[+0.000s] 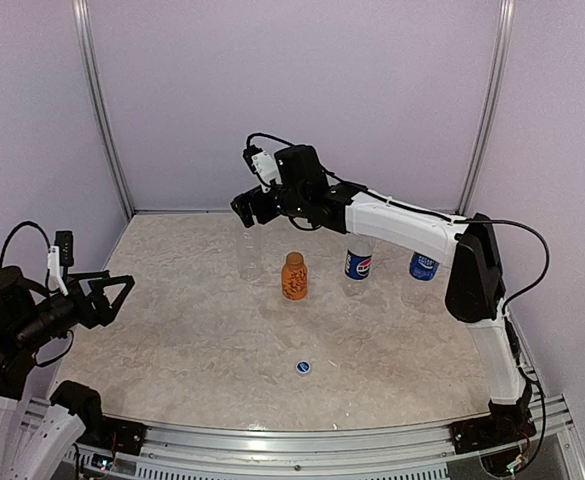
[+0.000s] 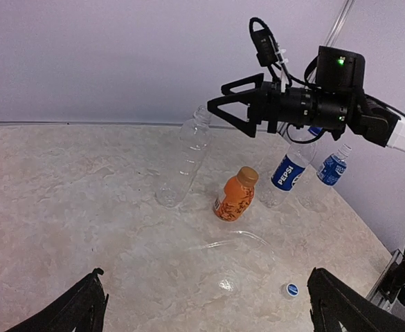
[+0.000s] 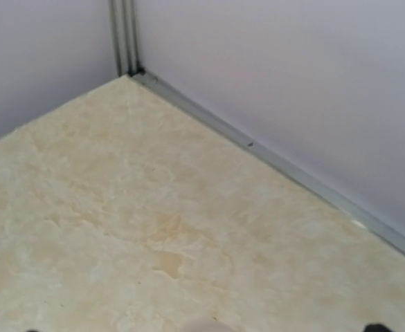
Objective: Unscrew the bottle caps
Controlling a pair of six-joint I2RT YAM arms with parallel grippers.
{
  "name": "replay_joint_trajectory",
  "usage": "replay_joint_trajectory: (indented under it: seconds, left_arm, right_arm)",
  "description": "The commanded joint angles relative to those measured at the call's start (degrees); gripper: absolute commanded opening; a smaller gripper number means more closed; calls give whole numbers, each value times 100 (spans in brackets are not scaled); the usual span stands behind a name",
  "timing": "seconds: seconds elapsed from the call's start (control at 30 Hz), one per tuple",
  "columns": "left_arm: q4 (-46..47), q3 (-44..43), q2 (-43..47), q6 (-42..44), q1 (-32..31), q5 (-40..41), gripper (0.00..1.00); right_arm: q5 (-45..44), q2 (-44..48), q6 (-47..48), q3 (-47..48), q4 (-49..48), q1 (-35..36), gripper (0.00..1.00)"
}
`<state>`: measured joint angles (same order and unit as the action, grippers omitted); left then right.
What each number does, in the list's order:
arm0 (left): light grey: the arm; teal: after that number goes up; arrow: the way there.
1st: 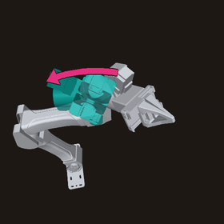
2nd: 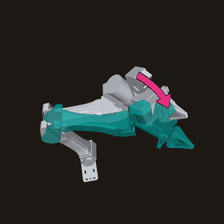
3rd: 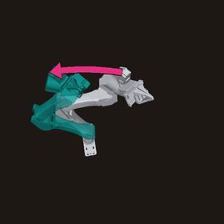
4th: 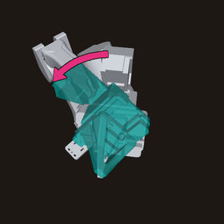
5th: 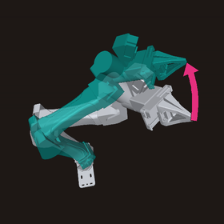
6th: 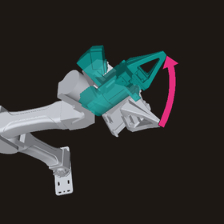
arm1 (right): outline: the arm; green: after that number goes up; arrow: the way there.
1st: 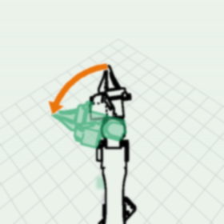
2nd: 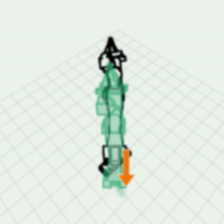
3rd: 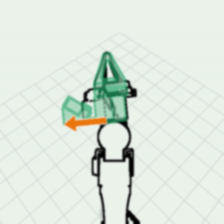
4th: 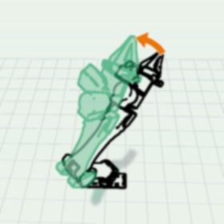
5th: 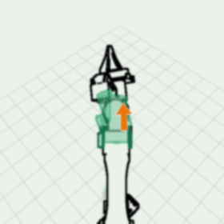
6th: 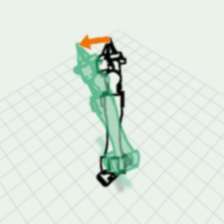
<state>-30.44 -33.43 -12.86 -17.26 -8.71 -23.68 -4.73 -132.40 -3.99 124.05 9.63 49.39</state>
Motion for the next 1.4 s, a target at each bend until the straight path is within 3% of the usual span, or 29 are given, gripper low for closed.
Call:
replay_joint_trajectory:
  seconds: [0.0, 0.2, 0.43, 0.53, 0.73, 0.87, 1.03, 1.13, 1.27, 1.33, 1.37]
  left_arm:
    - [129, 142, -32, -85, 45, 37, 99]
    - [250, 234, -104, -110, 54, -26, 99]
    - [290, 267, -211, -122, 62, -157, 99]
    - [293, 276, -225, -124, 92, -194, 99]
    - [334, 293, -258, -120, 124, -214, 99]
    - [335, 293, -276, -120, 125, -224, 99]
    - [328, 293, -248, -98, 124, -216, 99]
    - [334, 293, -242, -94, 124, -232, 99]
    - [332, 280, -236, -60, 124, -293, 99]
    - [321, 249, -222, 63, 124, -444, 99]
    - [298, 204, -222, 128, 124, -511, 99]
  right_arm:
    - [-611, 801, -338, -264, 1276, 66, 99]
    - [-1279, 650, -941, -293, 3065, 82, 99]
    - [-1253, 196, -1035, 64, 3764, 93, 99]
    - [-1168, 48, -1033, 151, 3946, 89, 94]
    - [-825, -15, -1059, 38, 3916, 89, 74]
    - [-738, -32, -1088, 10, 3817, 54, 52]
    - [-672, -43, -1117, -35, 3853, 19, 50]
    - [-647, -2, -1130, -81, 3841, 12, 34]
    - [-484, 67, -1137, -120, 3862, 14, 21]
    - [-314, 202, -1141, -241, 3818, 21, 3]
    - [-195, 341, -1141, -308, 3796, 25, 0]
